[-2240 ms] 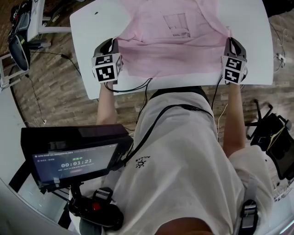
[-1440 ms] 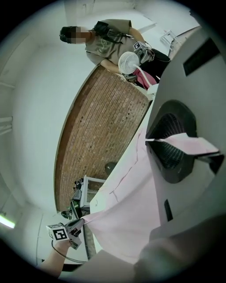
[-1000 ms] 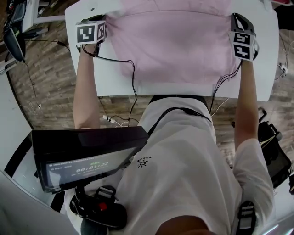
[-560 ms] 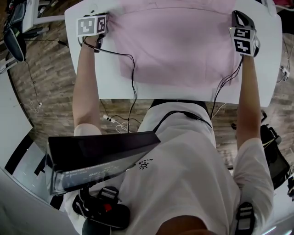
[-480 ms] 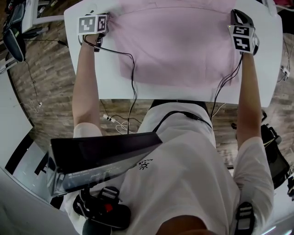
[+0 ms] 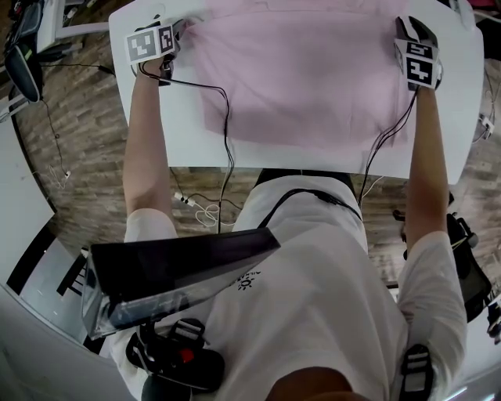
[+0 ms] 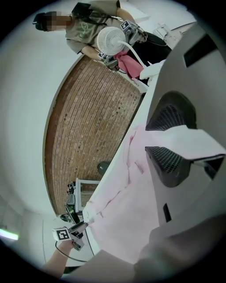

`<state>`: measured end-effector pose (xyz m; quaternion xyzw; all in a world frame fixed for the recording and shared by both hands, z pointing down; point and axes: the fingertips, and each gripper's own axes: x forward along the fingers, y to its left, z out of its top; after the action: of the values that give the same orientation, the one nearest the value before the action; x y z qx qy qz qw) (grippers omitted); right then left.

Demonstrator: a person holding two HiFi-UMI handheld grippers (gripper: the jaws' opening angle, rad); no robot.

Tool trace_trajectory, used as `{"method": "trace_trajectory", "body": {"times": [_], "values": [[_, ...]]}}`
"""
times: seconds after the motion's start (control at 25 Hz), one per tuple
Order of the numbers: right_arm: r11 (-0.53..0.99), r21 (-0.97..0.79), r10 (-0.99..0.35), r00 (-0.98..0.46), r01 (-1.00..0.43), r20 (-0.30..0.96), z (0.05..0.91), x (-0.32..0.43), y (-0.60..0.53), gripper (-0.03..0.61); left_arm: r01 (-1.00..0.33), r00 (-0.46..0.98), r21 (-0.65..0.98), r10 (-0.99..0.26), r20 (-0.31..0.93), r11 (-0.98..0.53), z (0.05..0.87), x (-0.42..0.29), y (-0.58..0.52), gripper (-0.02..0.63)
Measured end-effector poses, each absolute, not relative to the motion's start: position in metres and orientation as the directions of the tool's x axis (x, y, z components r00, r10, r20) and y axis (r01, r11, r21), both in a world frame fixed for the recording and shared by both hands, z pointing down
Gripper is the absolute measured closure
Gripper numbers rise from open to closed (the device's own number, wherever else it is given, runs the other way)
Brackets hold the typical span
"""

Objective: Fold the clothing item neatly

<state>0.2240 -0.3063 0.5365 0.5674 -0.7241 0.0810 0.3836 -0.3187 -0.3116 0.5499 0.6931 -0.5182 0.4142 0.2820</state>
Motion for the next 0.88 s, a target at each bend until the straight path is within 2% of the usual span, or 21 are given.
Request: {"method": "trace_trajectory", "body": {"times": [0.24, 0.44, 0.48, 0.68, 0.76, 0.88], "values": [[0.238, 0.305, -0.796, -0.005, -0.922, 0.605, 0.513, 0.264, -0.275, 0.485, -0.974, 0.050, -0.088, -0.581, 0.813, -0.208, 0.515, -0.364, -0.304, 0.357], [0.218, 0.198, -0.800, -0.059, -0.956, 0.597, 0.502, 0.278, -0.213, 0.485, -0.974, 0.149, 0.019, -0.572, 0.806, -0.228, 0.512, -0.363, -0.257, 0.359], [0.215, 0.177, -0.804, -0.071, -0.960, 0.590, 0.500, 0.276, -0.201, 0.485, -0.974, 0.154, 0.024, -0.581, 0.799, -0.225, 0.512, -0.363, -0.246, 0.388], [0.182, 0.088, -0.809, -0.098, -0.979, 0.580, 0.499, 0.282, -0.137, 0.493, -0.971, 0.192, 0.056, -0.620, 0.761, -0.233, 0.509, -0.346, -0.189, 0.611], [0.149, 0.034, -0.812, -0.102, -0.988, 0.575, 0.501, 0.285, -0.114, 0.575, -0.962, 0.218, 0.062, -0.612, 0.760, -0.266, 0.510, -0.335, -0.167, 0.611], [0.143, -0.041, -0.809, -0.141, -0.989, 0.570, 0.502, 0.282, -0.079, 0.575, -0.925, 0.335, 0.140, -0.582, 0.741, -0.354, 0.507, -0.312, -0.128, 0.611]]}}
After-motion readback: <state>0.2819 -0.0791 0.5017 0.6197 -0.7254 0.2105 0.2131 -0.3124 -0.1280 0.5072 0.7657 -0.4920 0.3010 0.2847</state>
